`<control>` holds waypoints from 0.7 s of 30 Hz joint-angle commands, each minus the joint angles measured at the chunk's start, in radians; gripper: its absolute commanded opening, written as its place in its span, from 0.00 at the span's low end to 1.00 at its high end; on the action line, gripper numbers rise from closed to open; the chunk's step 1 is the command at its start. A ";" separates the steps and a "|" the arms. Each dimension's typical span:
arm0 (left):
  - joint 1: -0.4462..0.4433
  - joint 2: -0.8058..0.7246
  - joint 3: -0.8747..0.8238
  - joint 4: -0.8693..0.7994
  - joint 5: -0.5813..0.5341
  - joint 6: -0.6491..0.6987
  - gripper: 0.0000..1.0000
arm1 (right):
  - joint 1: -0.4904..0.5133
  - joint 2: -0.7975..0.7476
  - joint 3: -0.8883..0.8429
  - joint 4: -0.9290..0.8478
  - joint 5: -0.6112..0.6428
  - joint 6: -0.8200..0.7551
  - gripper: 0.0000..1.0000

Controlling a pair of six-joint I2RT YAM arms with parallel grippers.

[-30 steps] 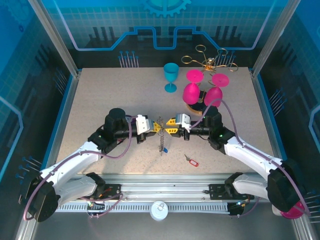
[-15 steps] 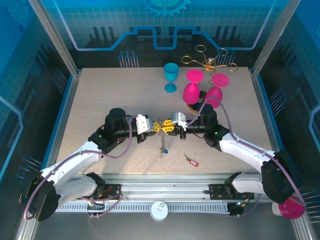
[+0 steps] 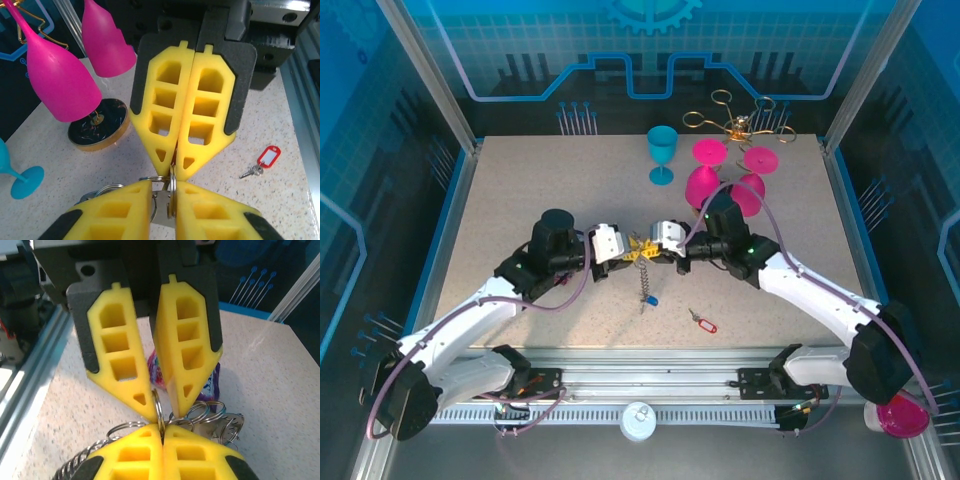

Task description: Put the keys on the keyring

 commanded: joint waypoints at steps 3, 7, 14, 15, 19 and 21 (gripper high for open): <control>-0.012 0.039 0.080 -0.170 -0.030 0.104 0.00 | 0.039 0.019 0.109 -0.189 0.019 -0.127 0.00; -0.014 0.034 0.069 -0.135 -0.030 0.097 0.00 | 0.033 0.000 0.083 -0.127 0.013 -0.083 0.04; -0.009 -0.007 0.007 0.000 0.011 0.028 0.00 | -0.023 -0.105 -0.159 0.146 0.097 0.004 0.50; -0.009 -0.010 0.003 0.011 0.018 0.020 0.00 | -0.023 -0.107 -0.173 0.152 0.103 0.005 0.52; -0.006 -0.016 -0.012 0.061 0.028 -0.021 0.00 | -0.013 -0.098 -0.194 0.186 0.089 0.035 0.53; -0.007 -0.018 -0.016 0.079 0.035 -0.037 0.00 | -0.008 -0.087 -0.197 0.207 0.097 0.047 0.52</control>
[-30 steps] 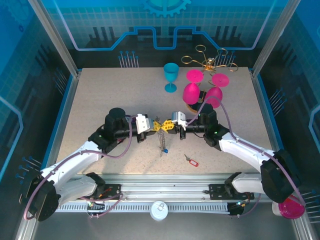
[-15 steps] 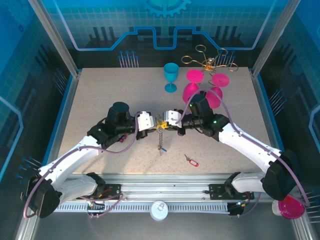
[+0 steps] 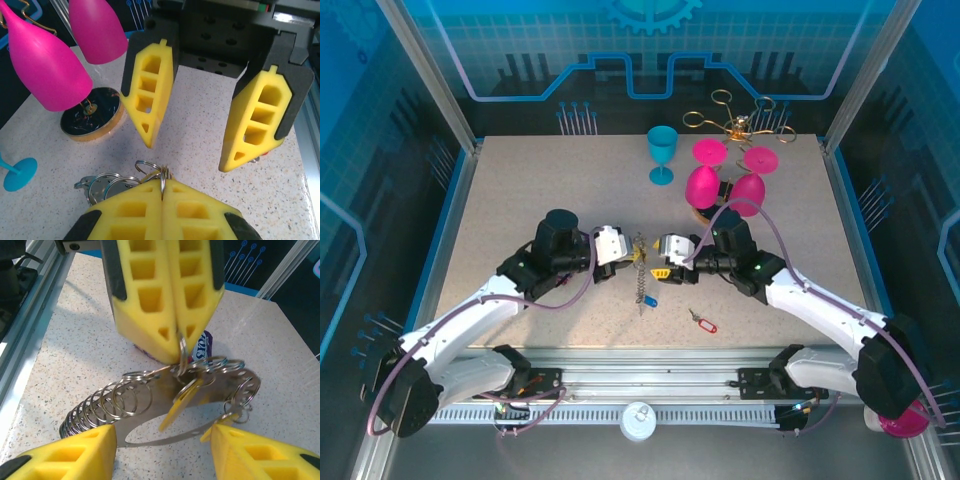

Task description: Put the keys on the keyring

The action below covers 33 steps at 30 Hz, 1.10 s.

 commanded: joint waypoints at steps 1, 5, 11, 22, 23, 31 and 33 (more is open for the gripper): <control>0.003 -0.029 -0.012 0.095 0.046 -0.047 0.00 | 0.007 0.013 -0.007 0.100 0.017 0.046 0.52; 0.003 -0.031 -0.018 0.115 0.057 -0.063 0.00 | 0.012 0.028 -0.011 0.153 0.033 0.066 0.47; 0.004 -0.027 -0.028 0.139 0.062 -0.080 0.00 | 0.012 0.043 -0.010 0.194 0.009 0.098 0.42; 0.006 -0.035 -0.061 0.229 0.061 -0.147 0.00 | 0.013 0.059 0.017 0.184 0.011 0.102 0.15; 0.008 -0.038 -0.066 0.237 0.060 -0.151 0.00 | 0.013 0.054 0.021 0.166 0.018 0.095 0.08; 0.019 -0.016 -0.101 0.420 0.059 -0.279 0.00 | 0.067 0.074 0.049 0.069 0.106 0.003 0.00; 0.018 -0.009 -0.110 0.474 0.057 -0.322 0.00 | 0.083 0.088 0.053 0.067 0.127 -0.014 0.00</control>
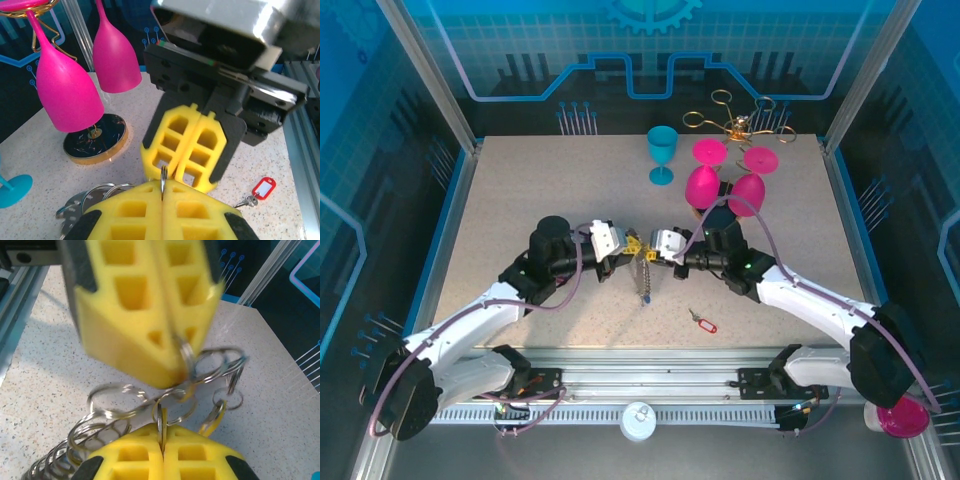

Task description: Put the keys on the keyring

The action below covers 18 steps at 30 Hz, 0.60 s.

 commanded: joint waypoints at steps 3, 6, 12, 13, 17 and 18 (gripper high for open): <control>0.006 0.007 -0.008 0.206 0.026 -0.111 0.00 | 0.039 0.020 0.030 -0.034 0.051 -0.056 0.00; 0.008 0.001 -0.012 0.172 0.014 -0.084 0.00 | 0.029 -0.009 0.016 0.000 0.065 -0.043 0.00; 0.011 -0.016 -0.005 0.067 -0.002 -0.011 0.00 | 0.006 -0.076 0.000 0.002 0.095 -0.042 0.00; 0.011 -0.019 -0.005 0.056 -0.007 -0.003 0.00 | 0.002 -0.086 -0.002 0.002 0.093 -0.043 0.00; 0.011 -0.019 0.002 0.010 -0.020 0.030 0.00 | -0.003 -0.115 0.003 -0.014 0.091 -0.054 0.00; 0.011 -0.019 0.002 0.005 -0.020 0.035 0.00 | -0.004 -0.117 0.004 -0.018 0.091 -0.059 0.00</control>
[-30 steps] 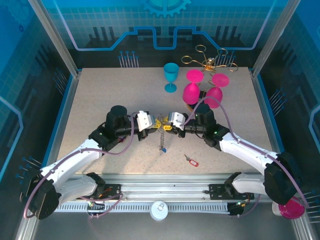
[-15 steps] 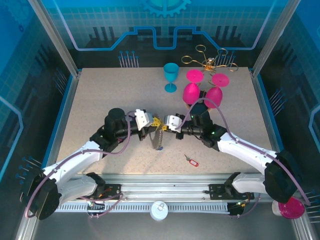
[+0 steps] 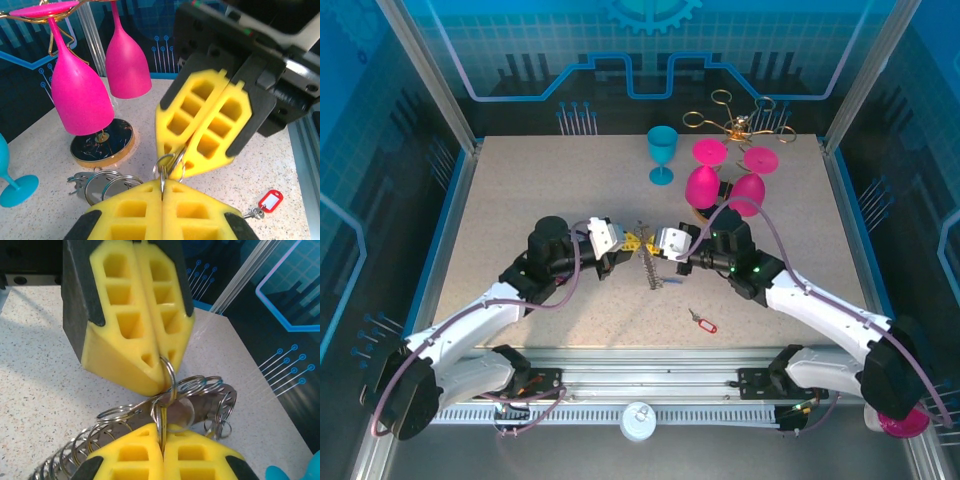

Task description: Put the keys on the keyring

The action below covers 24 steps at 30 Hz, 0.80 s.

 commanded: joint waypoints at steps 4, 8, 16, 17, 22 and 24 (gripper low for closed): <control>0.004 -0.020 0.018 -0.043 -0.015 0.063 0.00 | -0.012 -0.027 0.007 -0.033 0.015 -0.039 0.00; 0.006 -0.016 0.023 -0.058 -0.029 0.075 0.00 | -0.013 -0.033 0.021 -0.054 0.032 -0.058 0.00; 0.006 0.029 0.074 -0.199 -0.054 0.156 0.00 | 0.003 -0.046 0.053 -0.091 0.063 -0.105 0.00; 0.006 0.036 0.082 -0.217 -0.058 0.169 0.00 | 0.007 -0.047 0.063 -0.102 0.067 -0.114 0.00; 0.005 0.056 0.090 -0.223 -0.053 0.166 0.00 | 0.026 -0.042 0.100 -0.130 0.089 -0.134 0.00; 0.006 0.058 0.092 -0.223 -0.038 0.157 0.01 | 0.033 -0.035 0.108 -0.138 0.093 -0.139 0.00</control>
